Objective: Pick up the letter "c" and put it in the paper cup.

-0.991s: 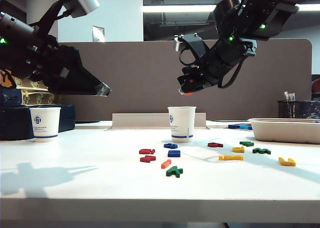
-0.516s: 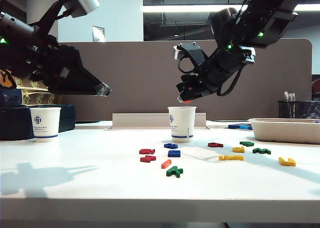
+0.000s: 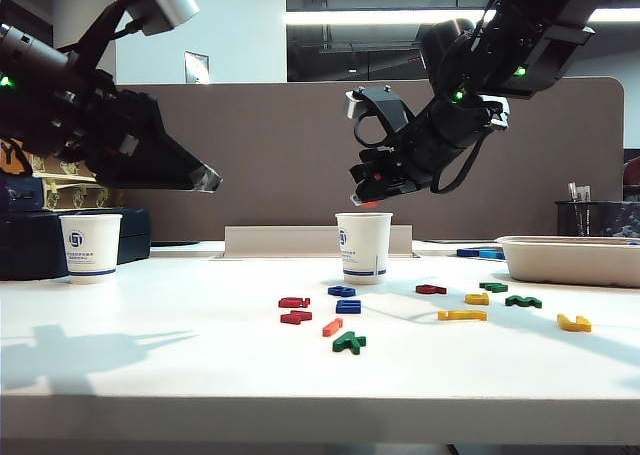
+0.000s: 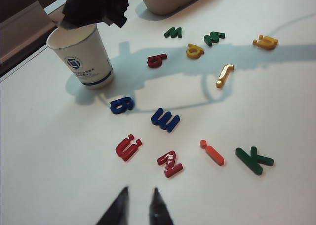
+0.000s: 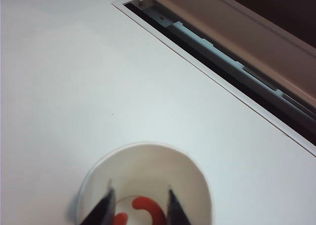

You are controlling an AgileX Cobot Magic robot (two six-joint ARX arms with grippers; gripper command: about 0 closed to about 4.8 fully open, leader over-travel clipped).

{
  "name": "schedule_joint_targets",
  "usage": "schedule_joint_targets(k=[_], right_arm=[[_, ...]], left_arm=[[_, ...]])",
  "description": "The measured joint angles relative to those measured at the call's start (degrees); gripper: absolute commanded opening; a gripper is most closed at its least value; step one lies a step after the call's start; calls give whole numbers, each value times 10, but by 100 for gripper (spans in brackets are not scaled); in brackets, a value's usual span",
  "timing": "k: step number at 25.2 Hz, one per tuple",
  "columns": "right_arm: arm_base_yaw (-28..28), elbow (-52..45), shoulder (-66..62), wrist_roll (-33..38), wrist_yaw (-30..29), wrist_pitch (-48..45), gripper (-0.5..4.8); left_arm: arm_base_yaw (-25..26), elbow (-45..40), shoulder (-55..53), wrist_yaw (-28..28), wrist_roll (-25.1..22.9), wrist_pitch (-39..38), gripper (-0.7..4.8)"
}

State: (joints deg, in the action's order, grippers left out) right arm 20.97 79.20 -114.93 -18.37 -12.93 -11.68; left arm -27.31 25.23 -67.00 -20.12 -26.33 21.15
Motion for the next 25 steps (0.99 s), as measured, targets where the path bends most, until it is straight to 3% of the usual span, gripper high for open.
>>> schedule_joint_targets(k=[3,6,25], right_arm=[[0,0,0,1,-1,0,120],[0,0,0,1,-2,0,180],[0,0,50,3,-1,25,174]], left_arm=[[0,0,0,0,0,0,53],[0,0,0,0,0,0,53],[0,0,10,0,0,-2,53]])
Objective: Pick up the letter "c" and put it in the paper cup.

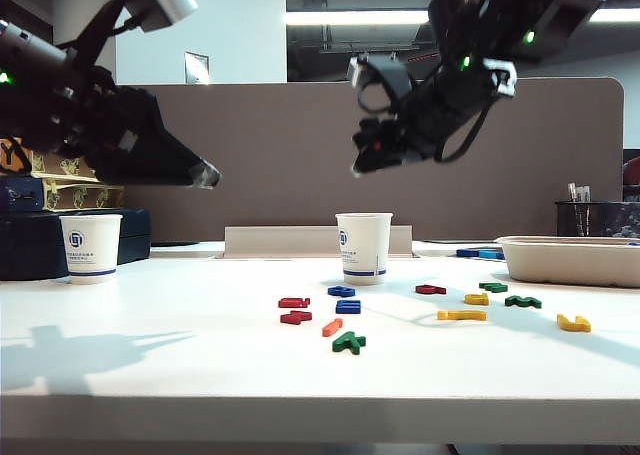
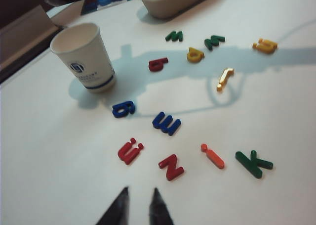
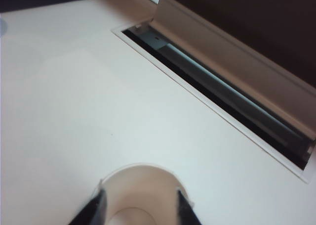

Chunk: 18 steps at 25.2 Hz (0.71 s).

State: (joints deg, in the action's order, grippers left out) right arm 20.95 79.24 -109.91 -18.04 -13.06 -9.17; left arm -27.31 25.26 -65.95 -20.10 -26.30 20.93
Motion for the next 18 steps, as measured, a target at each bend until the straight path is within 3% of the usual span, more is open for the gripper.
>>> schedule_joint_targets(k=[9,11,18], right_arm=[[0,0,53,0,0,83,140],[0,0,71,1,0,102,101],[0,0,144,2,0,164,38]], left_arm=[[2,28,79,58,2,-58,53],[2,28,107,62,2,-97,53],[2,28,213,87,2,-209,53]])
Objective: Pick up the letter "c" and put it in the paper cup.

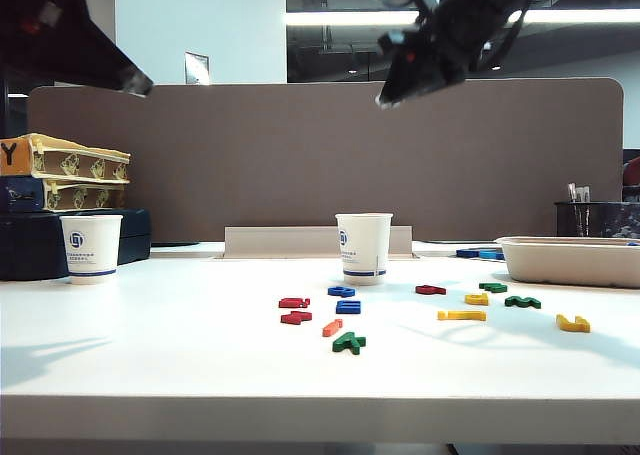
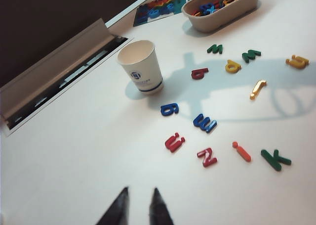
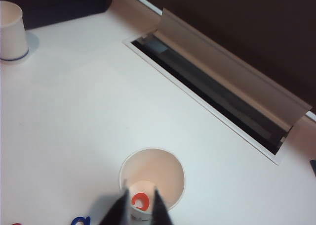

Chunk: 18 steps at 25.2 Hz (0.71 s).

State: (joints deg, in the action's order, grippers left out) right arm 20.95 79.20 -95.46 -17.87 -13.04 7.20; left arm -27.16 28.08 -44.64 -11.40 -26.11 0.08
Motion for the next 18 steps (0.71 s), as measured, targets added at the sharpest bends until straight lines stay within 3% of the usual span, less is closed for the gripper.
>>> schedule_joint_targets(k=[7,15,18], right_arm=[[0,0,50,0,0,52,-5],[0,-19,120,0,10,82,-5],[0,-54,157,0,11,88,-5]], left_arm=[[0,0,59,1,0,-76,53],[0,0,184,20,2,-144,48],[0,0,219,25,23,-191,48]])
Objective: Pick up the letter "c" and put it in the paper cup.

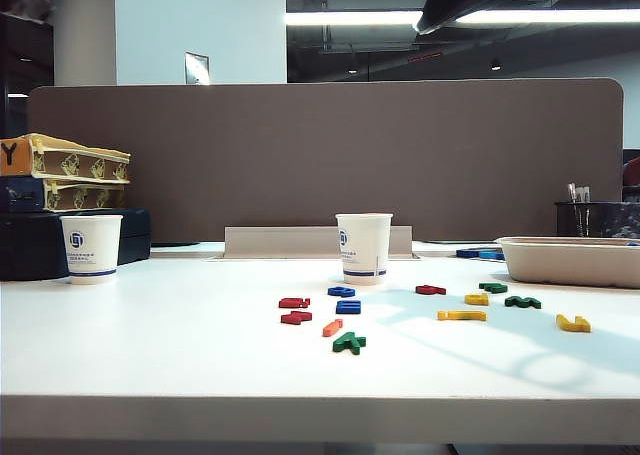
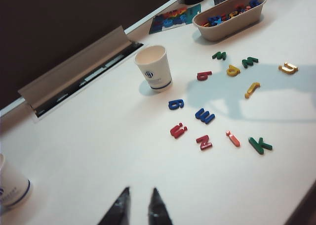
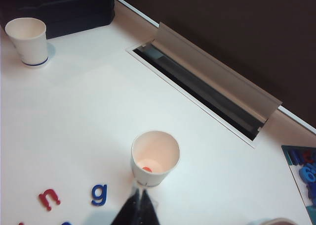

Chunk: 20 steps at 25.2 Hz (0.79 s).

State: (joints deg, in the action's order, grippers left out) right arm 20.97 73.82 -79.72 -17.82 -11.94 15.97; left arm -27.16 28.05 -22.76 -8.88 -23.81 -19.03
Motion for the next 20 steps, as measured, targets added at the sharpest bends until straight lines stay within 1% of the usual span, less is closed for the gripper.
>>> schedule_joint_targets(k=[3,9,13,15,16,20], right_arm=[[0,-35,49,0,4,2,-5],[0,-75,124,10,6,0,-5],[0,-91,171,13,18,0,-5],[0,-92,186,17,19,2,-5],[0,-92,194,21,19,3,-5],[0,-92,245,28,26,46,-5]], left_arm=[[0,0,28,1,16,-43,48],[0,0,49,11,32,-48,48],[0,0,61,14,56,-48,46],[0,0,67,16,61,-48,14],[0,0,70,19,62,-48,14],[0,0,82,38,67,-49,12]])
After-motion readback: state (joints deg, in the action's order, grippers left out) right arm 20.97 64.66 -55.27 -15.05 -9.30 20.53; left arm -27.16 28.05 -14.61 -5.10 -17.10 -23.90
